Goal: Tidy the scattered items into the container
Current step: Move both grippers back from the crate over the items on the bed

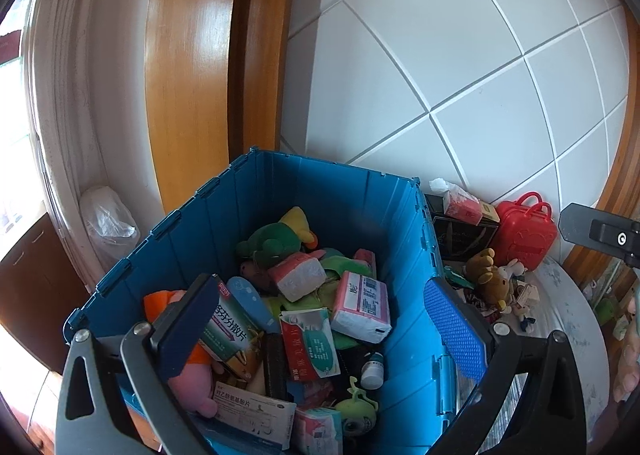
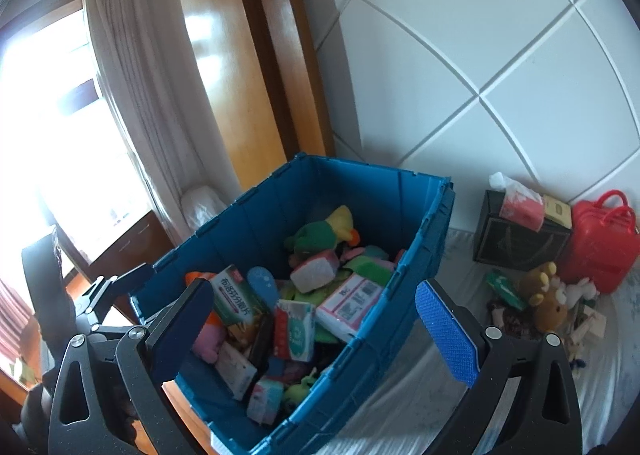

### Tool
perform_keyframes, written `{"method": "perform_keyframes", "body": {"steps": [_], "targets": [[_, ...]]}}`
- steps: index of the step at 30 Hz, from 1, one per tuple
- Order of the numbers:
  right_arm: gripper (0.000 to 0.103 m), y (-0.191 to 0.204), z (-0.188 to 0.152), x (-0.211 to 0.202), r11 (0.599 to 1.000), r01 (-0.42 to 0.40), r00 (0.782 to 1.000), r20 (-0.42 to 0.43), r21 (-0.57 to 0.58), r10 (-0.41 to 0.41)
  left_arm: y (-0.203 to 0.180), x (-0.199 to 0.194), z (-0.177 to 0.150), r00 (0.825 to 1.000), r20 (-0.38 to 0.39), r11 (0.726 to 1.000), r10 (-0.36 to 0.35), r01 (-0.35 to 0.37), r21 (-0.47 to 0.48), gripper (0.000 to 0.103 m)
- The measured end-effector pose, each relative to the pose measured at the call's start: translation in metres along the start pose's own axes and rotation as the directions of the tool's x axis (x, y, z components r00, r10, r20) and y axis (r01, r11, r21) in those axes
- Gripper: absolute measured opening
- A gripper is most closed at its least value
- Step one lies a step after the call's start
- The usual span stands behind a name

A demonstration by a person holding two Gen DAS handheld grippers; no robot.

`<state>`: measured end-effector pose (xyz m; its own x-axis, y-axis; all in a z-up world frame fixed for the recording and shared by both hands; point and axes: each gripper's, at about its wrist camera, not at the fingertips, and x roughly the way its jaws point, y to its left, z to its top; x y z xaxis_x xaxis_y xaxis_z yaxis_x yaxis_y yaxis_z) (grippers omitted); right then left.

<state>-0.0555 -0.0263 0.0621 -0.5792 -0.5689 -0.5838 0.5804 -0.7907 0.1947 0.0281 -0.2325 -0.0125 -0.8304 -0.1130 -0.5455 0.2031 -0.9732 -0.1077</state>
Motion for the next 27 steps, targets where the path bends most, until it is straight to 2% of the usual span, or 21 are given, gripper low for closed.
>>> {"method": "perform_keyframes", "body": {"steps": [8, 15, 20, 27], "targets": [[0.103, -0.054, -0.012, -0.032, 0.998, 0.033, 0.999, 0.004, 0.047, -0.033, -0.054, -0.011, -0.002, 1.000, 0.007, 0.999, -0.006, 0.006, 0.044, 0.103], [0.103, -0.107, -0.026, -0.062, 0.991, 0.108, 0.994, 0.004, 0.080, -0.109, -0.105, -0.008, -0.006, 0.999, -0.013, 0.995, -0.034, 0.035, 0.090, 0.103], [0.102, -0.143, -0.038, -0.084, 0.982, 0.165, 0.986, 0.013, 0.092, -0.167, -0.150, -0.003, -0.008, 0.998, -0.031, 0.988, -0.052, 0.055, 0.142, 0.103], [0.102, -0.197, -0.053, -0.112, 0.970, 0.199, 0.979, 0.016, 0.139, -0.204, -0.212, 0.003, -0.011, 0.996, -0.055, 0.975, -0.074, 0.084, 0.207, 0.103]]}}
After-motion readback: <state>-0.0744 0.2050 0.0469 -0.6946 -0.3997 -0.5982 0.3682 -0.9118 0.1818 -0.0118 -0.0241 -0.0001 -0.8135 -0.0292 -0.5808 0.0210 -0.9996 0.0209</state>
